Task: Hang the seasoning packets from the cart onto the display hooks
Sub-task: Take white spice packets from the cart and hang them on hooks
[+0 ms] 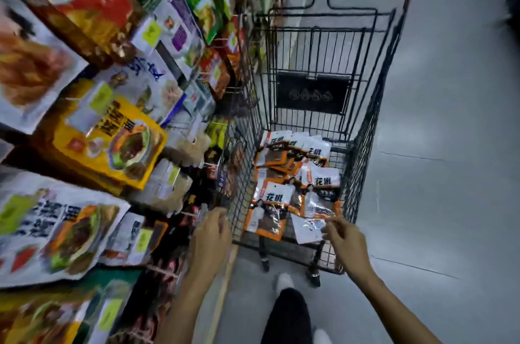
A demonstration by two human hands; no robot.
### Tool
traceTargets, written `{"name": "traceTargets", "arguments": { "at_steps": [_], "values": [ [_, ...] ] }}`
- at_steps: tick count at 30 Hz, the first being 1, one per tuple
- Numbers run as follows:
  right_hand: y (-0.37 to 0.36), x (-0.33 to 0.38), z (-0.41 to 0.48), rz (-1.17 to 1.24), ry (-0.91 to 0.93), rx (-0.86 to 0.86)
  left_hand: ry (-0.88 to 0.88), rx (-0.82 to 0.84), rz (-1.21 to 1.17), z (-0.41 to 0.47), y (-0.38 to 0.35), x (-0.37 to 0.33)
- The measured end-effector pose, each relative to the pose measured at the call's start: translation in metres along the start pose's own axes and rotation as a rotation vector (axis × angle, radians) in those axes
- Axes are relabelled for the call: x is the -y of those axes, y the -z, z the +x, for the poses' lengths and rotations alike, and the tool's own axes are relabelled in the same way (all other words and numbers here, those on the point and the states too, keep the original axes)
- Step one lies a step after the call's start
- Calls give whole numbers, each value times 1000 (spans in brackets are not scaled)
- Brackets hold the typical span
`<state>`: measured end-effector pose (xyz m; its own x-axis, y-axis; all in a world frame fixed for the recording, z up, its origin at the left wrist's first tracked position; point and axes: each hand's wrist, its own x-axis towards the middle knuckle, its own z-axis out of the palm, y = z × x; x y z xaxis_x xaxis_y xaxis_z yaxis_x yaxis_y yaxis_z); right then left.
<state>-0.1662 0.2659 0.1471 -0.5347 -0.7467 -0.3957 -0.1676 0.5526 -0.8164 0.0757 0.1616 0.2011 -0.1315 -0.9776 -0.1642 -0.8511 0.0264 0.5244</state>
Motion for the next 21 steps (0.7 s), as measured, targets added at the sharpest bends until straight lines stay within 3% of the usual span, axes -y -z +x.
{"name": "traceTargets", "arguments": {
  "at_steps": [10, 18, 21],
  "values": [
    [-119, -48, 135, -78, -211, 118, 23, 20, 140, 162, -34, 42],
    [-192, -86, 180, -40, -452, 176, -26, 104, 35, 199, -65, 76],
    [-207, -95, 185, -42, -451, 167, -62, 113, 2, 196, -70, 79]
  ]
}}
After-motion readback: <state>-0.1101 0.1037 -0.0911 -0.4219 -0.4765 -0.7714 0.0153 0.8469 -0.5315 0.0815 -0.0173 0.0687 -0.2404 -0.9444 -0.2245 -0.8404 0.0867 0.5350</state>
